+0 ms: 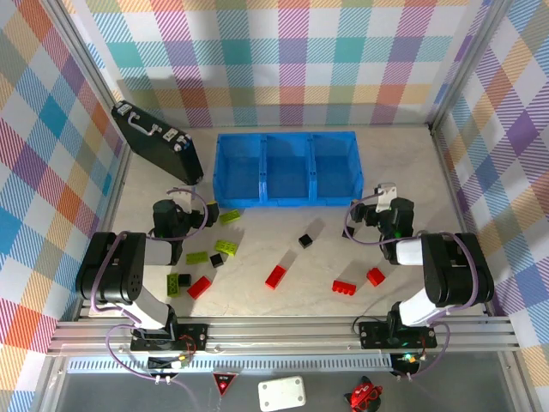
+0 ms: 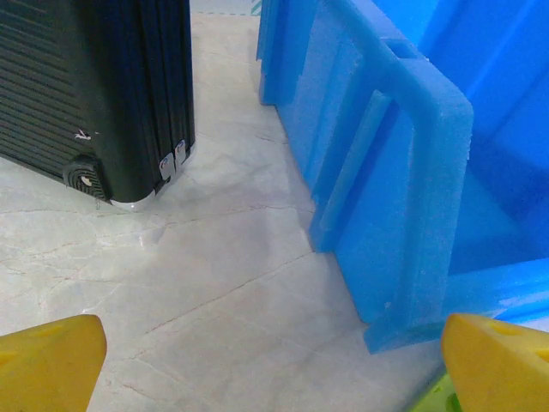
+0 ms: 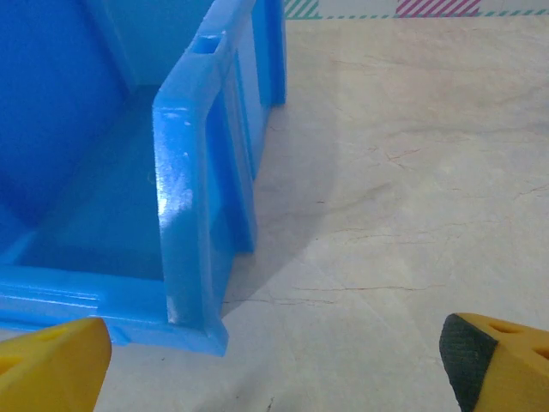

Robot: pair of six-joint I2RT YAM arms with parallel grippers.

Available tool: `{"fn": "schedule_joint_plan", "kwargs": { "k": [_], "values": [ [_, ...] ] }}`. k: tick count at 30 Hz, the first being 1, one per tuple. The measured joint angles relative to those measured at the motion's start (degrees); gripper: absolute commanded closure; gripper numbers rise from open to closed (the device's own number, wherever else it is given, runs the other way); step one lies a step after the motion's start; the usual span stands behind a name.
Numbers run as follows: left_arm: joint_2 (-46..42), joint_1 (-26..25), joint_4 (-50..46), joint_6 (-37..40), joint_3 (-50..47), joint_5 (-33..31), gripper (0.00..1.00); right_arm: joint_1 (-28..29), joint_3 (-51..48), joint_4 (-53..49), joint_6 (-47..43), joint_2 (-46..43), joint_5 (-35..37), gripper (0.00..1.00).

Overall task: Sort the legos into containers by color
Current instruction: Pick up the lego from the bottom-center of the table.

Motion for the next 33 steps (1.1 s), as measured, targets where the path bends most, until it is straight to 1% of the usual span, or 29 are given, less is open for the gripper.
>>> {"fn": "schedule_joint_plan", "kwargs": {
  "k": [27,33],
  "values": [
    [0.0,0.0,0.0,0.0,0.0,0.0,0.00,0.0,0.0,0.0,0.0,0.0,-0.9,0.01],
    [0.0,0.0,0.0,-0.5,0.0,-2.6,0.00,0.0,0.0,0.0,0.0,0.0,-1.0,0.01]
  ]
}}
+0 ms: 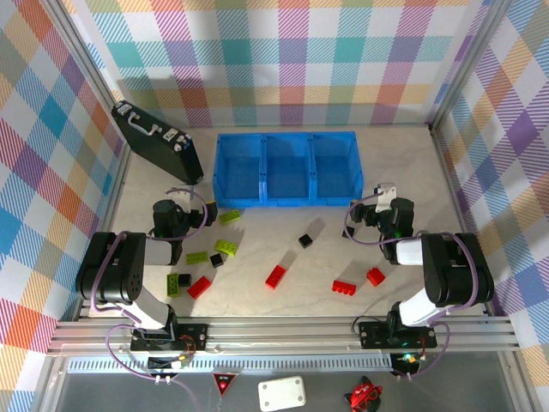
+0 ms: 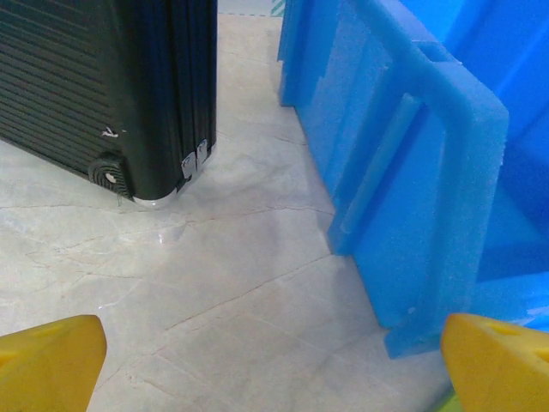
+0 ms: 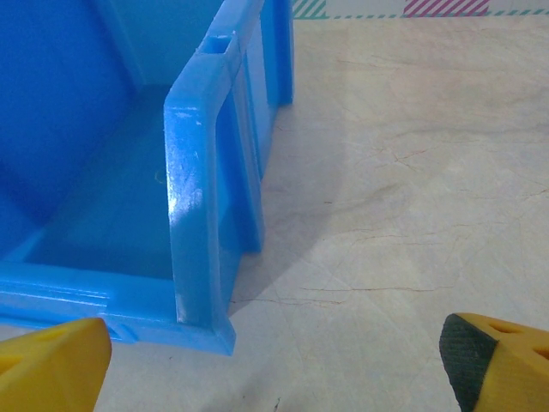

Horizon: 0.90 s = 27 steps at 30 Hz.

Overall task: Sort the legos into containers by color
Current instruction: Pick up the lego from the bottom-center of the table.

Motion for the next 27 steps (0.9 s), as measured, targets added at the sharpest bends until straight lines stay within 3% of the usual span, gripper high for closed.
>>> {"fn": "schedule_joint_plan", "kwargs": {
  "k": [12,18,27],
  "values": [
    [-0.2,-0.3,-0.8,0.0,0.1,-2.0,0.00,0.0,1.1,-2.6,0.0,-0.6,0.2,0.01],
    [-5.6,-3.8,-12.1,0.8,3.4,-5.1,0.00,0.0,1.8,-6.6,0.0,-5.5,0.2,0.01],
    [-14.3,-8.5,-26.8,1.5,7.6,-14.4,0.00,0.2,5.1,-22.0,1.4,-13.9,0.2,0.01]
  ]
}}
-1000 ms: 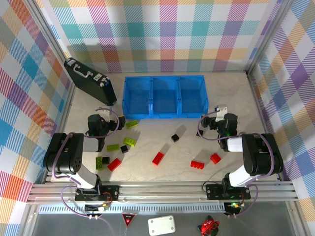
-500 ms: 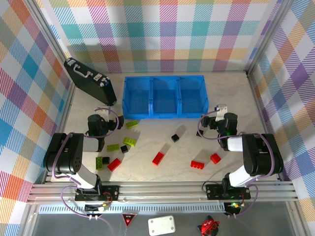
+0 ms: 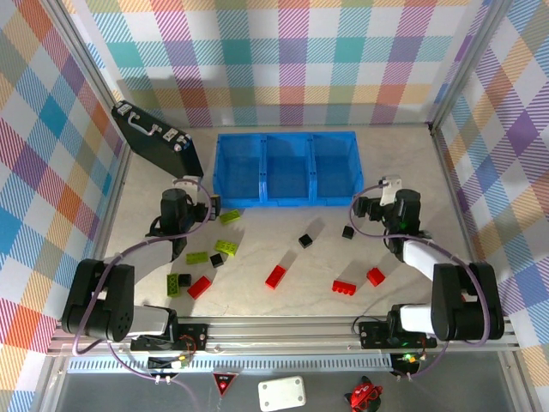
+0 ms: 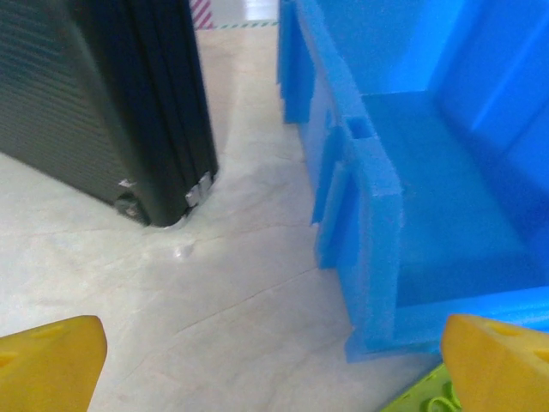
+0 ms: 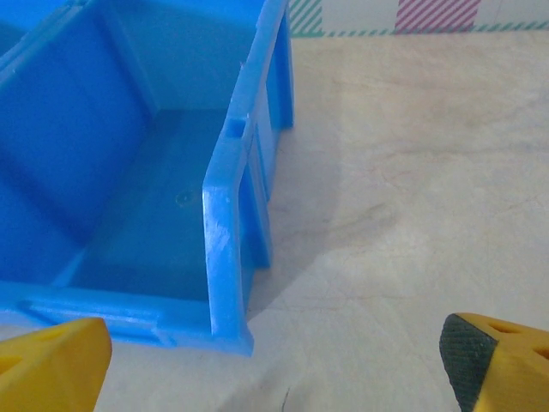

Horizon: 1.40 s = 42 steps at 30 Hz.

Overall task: Sort the legos into containers by color
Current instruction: Pick up the lego from the bottom-center of the table.

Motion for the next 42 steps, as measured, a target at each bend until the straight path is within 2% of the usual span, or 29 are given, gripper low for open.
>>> {"fn": "schedule_joint_plan", "kwargs": {
  "k": [5,10,16,22,26,30,35,42],
  "values": [
    [-3.9,-0.1,-12.8,-2.9,4.9,-4.6,0.00,0.9,1.7,-10.8,1.7,-4.2,-0.3,0.01],
    [-8.4,-0.2,-26.4,-7.2,10.9,-5.5,0.00,2.2,3.3,-21.5,3.5,-9.4,-1.1,0.04],
    [-11.9,-0.4,-43.3,-11.0,18.9,-0.5,0.00,2.7,6.8,-34.0,7.6,-13.7,-2.0,0.11],
    [-12.6,-0.4,-57.8,-11.1,27.0,3.6,0.00,3.6,13.3,-45.8,12.4,-13.0,-2.0,0.17],
    [-14.1,-0.4,-60.4,-7.4,28.2,5.2,0.00,4.1,18.0,-52.0,15.9,-9.4,-2.0,0.21],
    [-16.3,-0.4,-60.3,-4.6,25.1,5.4,0.00,5.4,20.3,-57.2,18.5,-4.8,-1.8,0.29],
    [-17.5,-0.4,-60.3,-3.5,22.2,5.8,0.00,8.6,21.3,-61.6,21.3,-1.3,0.0,0.34],
    [-17.6,-0.4,-60.1,-2.9,22.2,5.8,0.00,13.3,23.2,-63.7,24.5,0.9,3.7,0.35]
  ]
}}
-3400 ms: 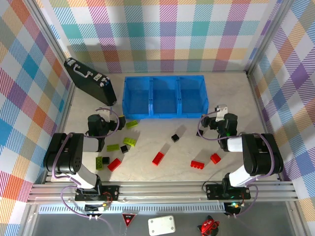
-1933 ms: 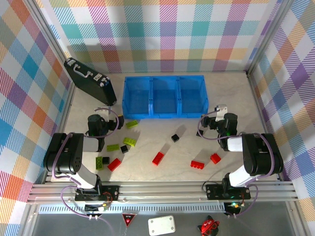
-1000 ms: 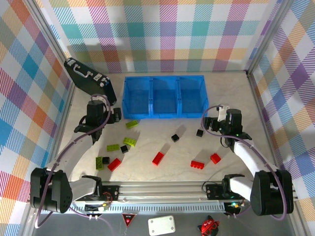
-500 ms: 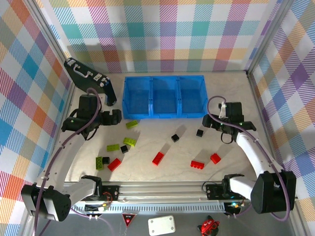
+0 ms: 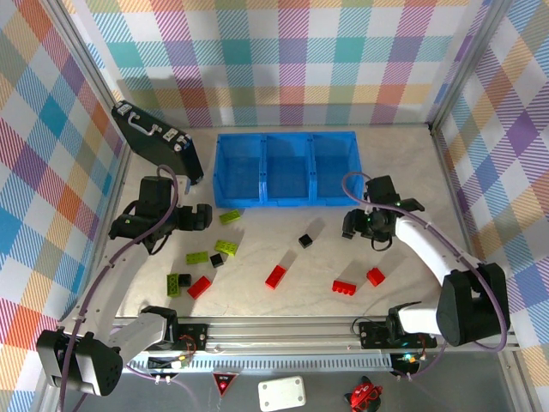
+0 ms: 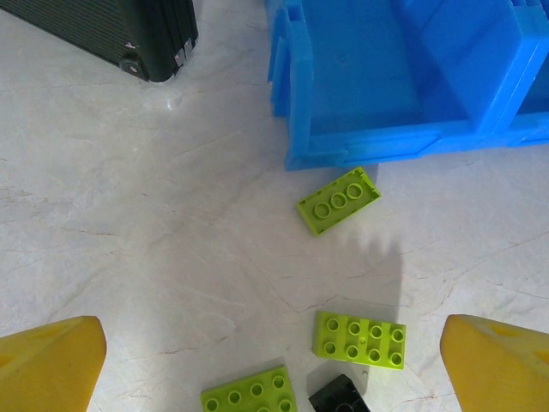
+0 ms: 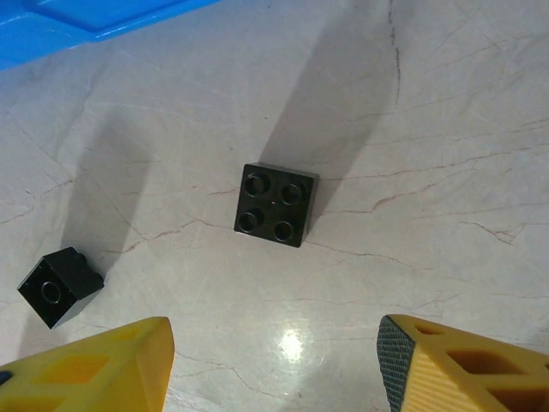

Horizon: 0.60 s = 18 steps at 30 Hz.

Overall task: Sort the legos into containers by color
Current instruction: Pick up the lego from the bottom-center of the table.

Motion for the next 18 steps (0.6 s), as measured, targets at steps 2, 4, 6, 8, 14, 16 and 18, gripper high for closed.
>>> {"fn": "schedule_joint_plan", "kwargs": {
  "k": [2,4,6,8,14,16,18],
  "values": [
    [0.0,0.0,0.0,0.0,0.0,0.0,0.00,0.9,0.5,0.0,0.8,0.7,0.9,0.35],
    [0.2,0.0,0.0,0.0,0.0,0.0,0.00,1.7,0.6,-0.1,1.4,1.2,1.6,0.35],
    [0.3,0.0,0.0,0.0,0.0,0.0,0.00,2.5,0.8,-0.2,2.1,1.6,2.2,0.35],
    [0.4,0.0,0.0,0.0,0.0,0.0,0.00,3.2,1.2,-0.5,2.7,1.9,2.6,0.37],
    [0.4,0.0,0.0,0.0,0.0,0.0,0.00,5.5,2.4,-3.5,5.9,1.6,5.5,0.40],
    [0.4,0.0,0.0,0.0,0.0,-0.1,0.00,6.3,1.9,-4.9,7.5,0.7,6.1,0.39],
    [0.4,0.0,0.0,0.0,0.0,-0.1,0.00,7.1,0.7,-6.2,9.3,-1.1,6.5,0.38]
  ]
}}
